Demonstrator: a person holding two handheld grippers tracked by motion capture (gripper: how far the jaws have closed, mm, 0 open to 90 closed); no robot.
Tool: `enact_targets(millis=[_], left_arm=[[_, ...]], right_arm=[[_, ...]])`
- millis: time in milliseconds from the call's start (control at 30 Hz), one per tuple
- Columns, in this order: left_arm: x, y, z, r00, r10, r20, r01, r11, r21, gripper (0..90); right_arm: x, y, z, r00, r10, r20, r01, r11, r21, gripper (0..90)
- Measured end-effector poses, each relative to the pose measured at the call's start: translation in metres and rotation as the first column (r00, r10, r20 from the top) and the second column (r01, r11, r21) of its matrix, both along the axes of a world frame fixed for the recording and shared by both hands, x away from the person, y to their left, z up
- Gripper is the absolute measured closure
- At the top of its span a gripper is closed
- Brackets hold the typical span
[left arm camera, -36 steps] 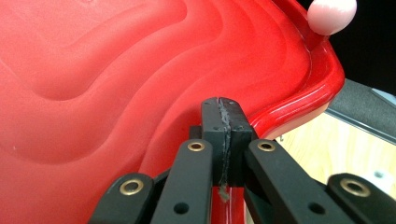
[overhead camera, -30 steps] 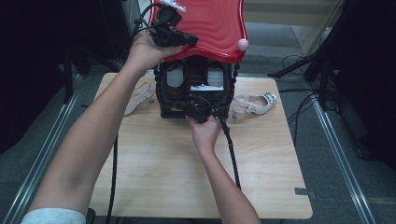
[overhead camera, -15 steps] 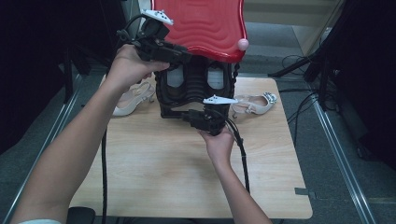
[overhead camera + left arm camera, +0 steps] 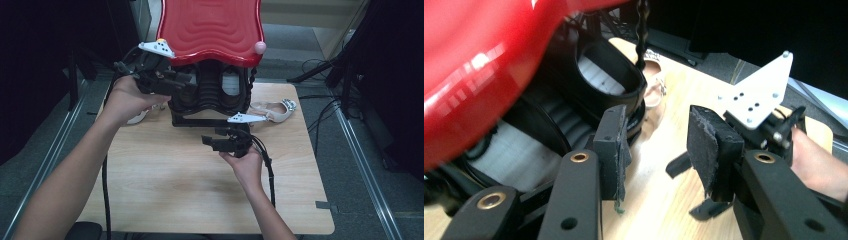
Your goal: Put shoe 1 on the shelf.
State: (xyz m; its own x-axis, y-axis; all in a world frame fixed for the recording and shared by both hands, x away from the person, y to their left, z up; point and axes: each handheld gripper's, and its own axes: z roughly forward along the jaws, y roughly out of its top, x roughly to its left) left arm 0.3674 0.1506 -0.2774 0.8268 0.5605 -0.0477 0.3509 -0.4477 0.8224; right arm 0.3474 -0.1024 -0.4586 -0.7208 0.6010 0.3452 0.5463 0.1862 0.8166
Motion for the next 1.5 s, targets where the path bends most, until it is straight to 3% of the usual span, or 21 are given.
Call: enact_targets(millis=[200, 300, 433, 633, 833, 933, 1200, 1300, 1367, 1500], left_arm=[[-0.009, 0.004, -0.02, 1.0, 0.004, 0.0, -0.004, 1.0, -0.004, 59.1], [-0.011, 0.006, -0.032, 0.9998, 0.0, -0.019, 0.0, 1.0, -0.004, 58.6], [-0.012, 0.011, -0.046, 0.9987, -0.001, -0.05, 0.0, 0.9999, -0.01, 58.4], [-0.017, 0.021, -0.066, 0.9972, 0.0, -0.075, 0.0, 1.0, -0.006, 57.9], [-0.023, 0.033, -0.087, 0.9947, 0.015, -0.101, -0.017, 0.9997, -0.016, 56.8], [-0.023, 0.04, -0.098, 0.9929, 0.016, -0.118, -0.019, 0.9996, -0.022, 55.5], [-0.026, 0.053, -0.125, 0.9874, 0.05, -0.15, -0.052, 0.9986, -0.013, 50.8], [-0.028, 0.056, -0.134, 0.9856, 0.049, -0.162, -0.051, 0.9986, -0.012, 48.5], [-0.03, 0.058, -0.139, 0.9844, 0.05, -0.169, -0.055, 0.9981, -0.026, 48.5], [-0.034, 0.062, -0.154, 0.9829, 0.06, -0.174, -0.062, 0.998, -0.008, 48.7]], right_arm=[[-0.005, -0.006, -0.006, 0.9994, -0.011, -0.032, 0.011, 0.9999, -0.008, 35.2], [-0.009, -0.008, -0.012, 0.9992, -0.008, -0.04, 0.007, 0.9995, -0.03, 42.9], [-0.013, -0.011, -0.016, 0.9991, 0.002, -0.042, -0.003, 0.9993, -0.037, 45.9], [-0.02, -0.024, -0.019, 0.9993, -0.001, -0.038, 0.0, 0.9999, -0.011, 50.3], [-0.025, -0.032, -0.016, 0.9989, -0.011, -0.046, 0.012, 0.9999, 0.003, 42.2], [-0.028, -0.036, -0.016, 0.9991, -0.006, -0.041, 0.006, 0.9999, -0.016, 41.0], [-0.033, -0.053, -0.023, 0.9976, 0.005, -0.069, -0.003, 0.9997, 0.025, 55.7], [-0.036, -0.057, -0.025, 0.9977, 0.037, -0.057, -0.037, 0.9993, 0.002, 64.4], [-0.038, -0.059, -0.028, 0.9979, 0.027, -0.059, -0.027, 0.9996, 0.009, 65.2], [-0.039, -0.066, -0.029, 0.9964, 0.024, -0.082, -0.022, 0.9995, 0.022, 65.2]])
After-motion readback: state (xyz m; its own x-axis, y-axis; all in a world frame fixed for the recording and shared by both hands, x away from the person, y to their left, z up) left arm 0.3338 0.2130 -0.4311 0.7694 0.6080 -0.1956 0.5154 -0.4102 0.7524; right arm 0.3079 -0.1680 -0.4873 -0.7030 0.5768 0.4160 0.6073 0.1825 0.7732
